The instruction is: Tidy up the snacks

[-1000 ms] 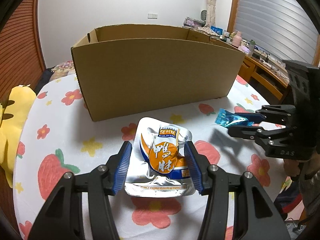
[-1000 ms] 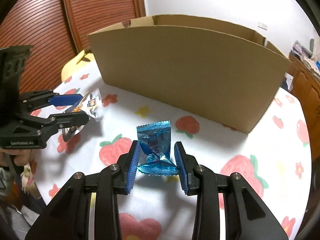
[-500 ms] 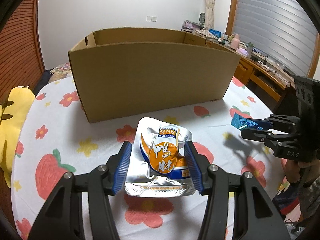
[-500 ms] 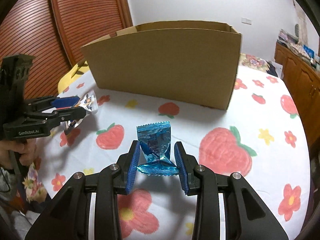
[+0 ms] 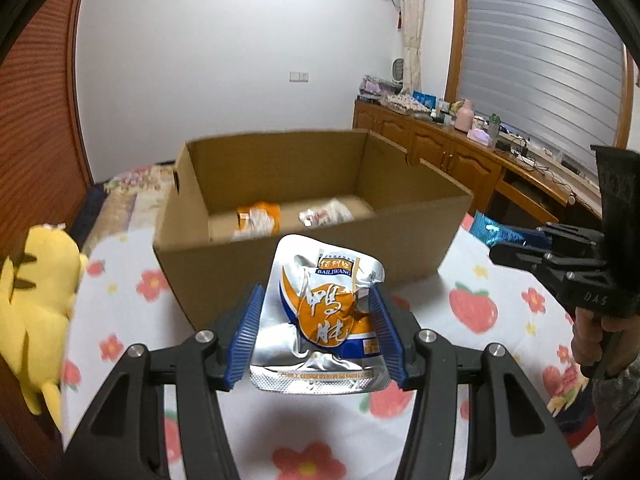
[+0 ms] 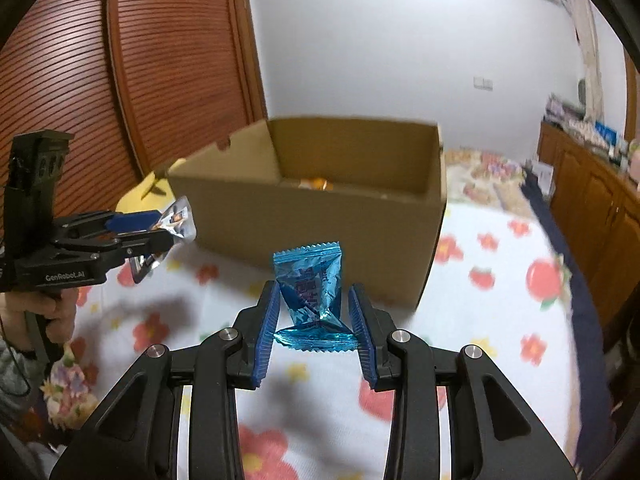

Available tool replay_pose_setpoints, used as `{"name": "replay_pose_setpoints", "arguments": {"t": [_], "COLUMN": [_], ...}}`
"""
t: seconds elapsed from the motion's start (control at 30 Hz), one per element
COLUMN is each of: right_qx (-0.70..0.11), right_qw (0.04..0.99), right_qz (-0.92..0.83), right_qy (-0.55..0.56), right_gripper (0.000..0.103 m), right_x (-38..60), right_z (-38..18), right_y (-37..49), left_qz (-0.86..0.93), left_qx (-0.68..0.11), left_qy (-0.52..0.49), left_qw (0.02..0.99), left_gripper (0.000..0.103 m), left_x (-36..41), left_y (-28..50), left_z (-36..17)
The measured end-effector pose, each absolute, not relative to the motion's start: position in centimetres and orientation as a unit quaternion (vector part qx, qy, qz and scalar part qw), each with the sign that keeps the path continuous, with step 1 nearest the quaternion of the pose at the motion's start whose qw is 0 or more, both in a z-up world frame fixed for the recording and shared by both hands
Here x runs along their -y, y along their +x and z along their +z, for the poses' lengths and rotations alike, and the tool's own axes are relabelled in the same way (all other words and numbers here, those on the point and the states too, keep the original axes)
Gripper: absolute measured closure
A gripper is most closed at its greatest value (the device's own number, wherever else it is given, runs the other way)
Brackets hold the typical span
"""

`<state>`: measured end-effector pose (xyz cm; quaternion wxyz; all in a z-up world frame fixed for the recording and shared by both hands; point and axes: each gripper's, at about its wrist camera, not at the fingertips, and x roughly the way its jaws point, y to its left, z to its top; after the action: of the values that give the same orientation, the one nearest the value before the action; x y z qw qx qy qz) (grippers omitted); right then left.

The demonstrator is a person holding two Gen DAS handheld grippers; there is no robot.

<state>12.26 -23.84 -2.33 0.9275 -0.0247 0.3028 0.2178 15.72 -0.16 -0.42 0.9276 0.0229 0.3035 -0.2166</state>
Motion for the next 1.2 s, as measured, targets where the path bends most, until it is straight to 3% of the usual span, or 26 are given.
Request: {"name": "replay_pose_setpoints", "arguments": {"t": [0.4,0.9,0.93,1.2], "right_qx": [-0.255,-0.297,-0.299,-0.314], "right_qw": [0.943,0.937,0.937,0.933], "right_qz": [0.208,0.174,0.173,0.173], "right_qy": [-0.052,-0.06,-0.058,-0.039], "right_gripper": [0.068,0.068,0.068,0.068], "right_x": [21.8,20.8,20.8,21.1], "right_z": [2.5,-0.5,-0.6,-1.6], "right_y": [17.2,22.7,22.9,23.7], "left_qz": [-0.205,-0.161,-0.16,-0.162], "left_qx": [-0.285,-0.329,-0.329,-0.332], "left_qy": [0.031,-0.005,-0.004,0.006], "left_qw": [0.936,0.931,0.931,0.929], "left_gripper": [0.05,0.05,0.058,0.067], "left_x": [0.4,-1.7,-1.7,-1.1], "left_y": [20.1,25.9,25.9,26.0], "left_z": [2.9,0.4,0.3,0.1]}}
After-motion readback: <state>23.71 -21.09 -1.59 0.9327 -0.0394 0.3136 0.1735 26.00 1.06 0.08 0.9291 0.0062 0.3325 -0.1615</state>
